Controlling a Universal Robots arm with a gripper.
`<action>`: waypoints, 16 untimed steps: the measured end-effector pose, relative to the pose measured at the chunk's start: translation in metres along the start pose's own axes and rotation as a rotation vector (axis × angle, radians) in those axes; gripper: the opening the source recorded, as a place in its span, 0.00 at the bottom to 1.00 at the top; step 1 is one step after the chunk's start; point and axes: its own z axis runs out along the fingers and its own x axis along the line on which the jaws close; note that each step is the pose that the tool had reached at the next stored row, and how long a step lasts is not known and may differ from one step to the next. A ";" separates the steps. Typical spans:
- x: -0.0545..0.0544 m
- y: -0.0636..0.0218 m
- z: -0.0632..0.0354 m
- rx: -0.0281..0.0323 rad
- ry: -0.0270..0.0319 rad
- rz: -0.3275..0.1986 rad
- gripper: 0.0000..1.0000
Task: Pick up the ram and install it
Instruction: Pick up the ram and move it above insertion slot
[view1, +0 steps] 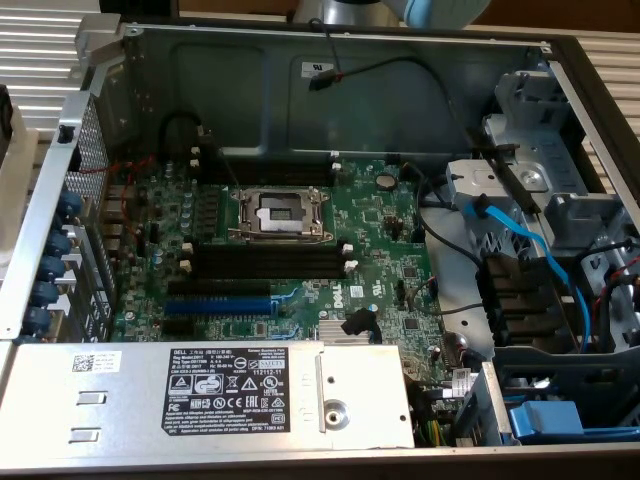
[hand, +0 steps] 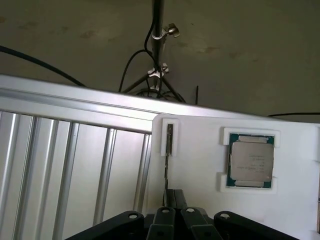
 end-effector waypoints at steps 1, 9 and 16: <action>0.000 0.0000 0.0000 -0.0001 0.0001 0.000 0.10; 0.000 0.0000 0.0000 0.0000 0.0000 0.000 0.31; 0.000 0.0000 0.0022 0.0002 0.0000 0.000 0.31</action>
